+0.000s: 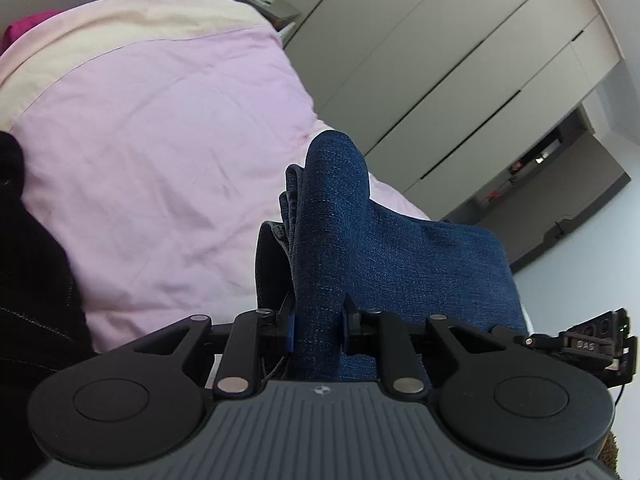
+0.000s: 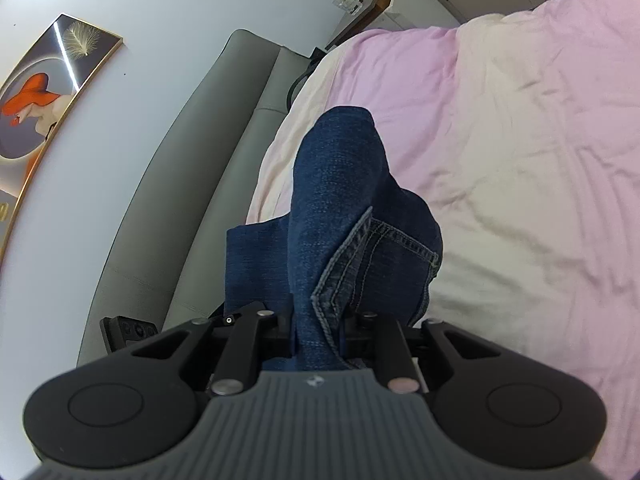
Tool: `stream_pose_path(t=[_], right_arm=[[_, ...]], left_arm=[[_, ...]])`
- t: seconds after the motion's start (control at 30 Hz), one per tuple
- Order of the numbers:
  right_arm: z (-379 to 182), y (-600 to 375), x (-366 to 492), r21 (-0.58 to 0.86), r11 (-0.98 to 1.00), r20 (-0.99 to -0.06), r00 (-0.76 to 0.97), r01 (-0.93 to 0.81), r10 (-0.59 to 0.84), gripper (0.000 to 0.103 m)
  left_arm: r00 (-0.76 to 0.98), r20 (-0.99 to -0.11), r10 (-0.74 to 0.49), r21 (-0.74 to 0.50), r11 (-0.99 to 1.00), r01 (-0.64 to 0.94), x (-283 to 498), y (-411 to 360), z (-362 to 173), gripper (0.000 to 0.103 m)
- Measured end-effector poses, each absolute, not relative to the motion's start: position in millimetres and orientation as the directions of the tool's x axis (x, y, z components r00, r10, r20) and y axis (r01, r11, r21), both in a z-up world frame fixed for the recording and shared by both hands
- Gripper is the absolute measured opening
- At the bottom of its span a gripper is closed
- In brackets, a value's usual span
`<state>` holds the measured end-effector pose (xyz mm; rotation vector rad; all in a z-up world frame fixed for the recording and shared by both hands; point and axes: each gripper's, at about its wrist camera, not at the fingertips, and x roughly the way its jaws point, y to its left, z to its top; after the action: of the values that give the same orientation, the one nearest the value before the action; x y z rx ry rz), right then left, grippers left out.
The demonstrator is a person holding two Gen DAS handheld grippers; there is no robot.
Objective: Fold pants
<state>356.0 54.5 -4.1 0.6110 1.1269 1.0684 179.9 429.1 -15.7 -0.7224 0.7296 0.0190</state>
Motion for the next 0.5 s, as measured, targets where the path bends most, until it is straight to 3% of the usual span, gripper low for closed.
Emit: stream_pose_path(t=[0.13,0.3,0.5], right_arm=[[-59.1,55.2,373.7,0.868,0.418,-0.430,0.017,-0.266,0.903,0.014],[-124.7,8.0,392.5,0.832,0.532,-0.535,0.025,-0.155,0.844,0.014],[-171.2,-51.0,410.4,0.778,0.621,-0.619,0.058,-0.094,0.784,0.015]], left_arm=[[0.703,-0.661,-0.263,-0.595,0.754,-0.278,209.5,412.3,-62.5,0.021],[0.605,-0.708,-0.365,-0.600,0.762,-0.243,260.3,370.2,-133.5,0.021],[0.563,-0.714,-0.417,-0.600,0.779,-0.184,294.7,343.0,-166.2,0.021]])
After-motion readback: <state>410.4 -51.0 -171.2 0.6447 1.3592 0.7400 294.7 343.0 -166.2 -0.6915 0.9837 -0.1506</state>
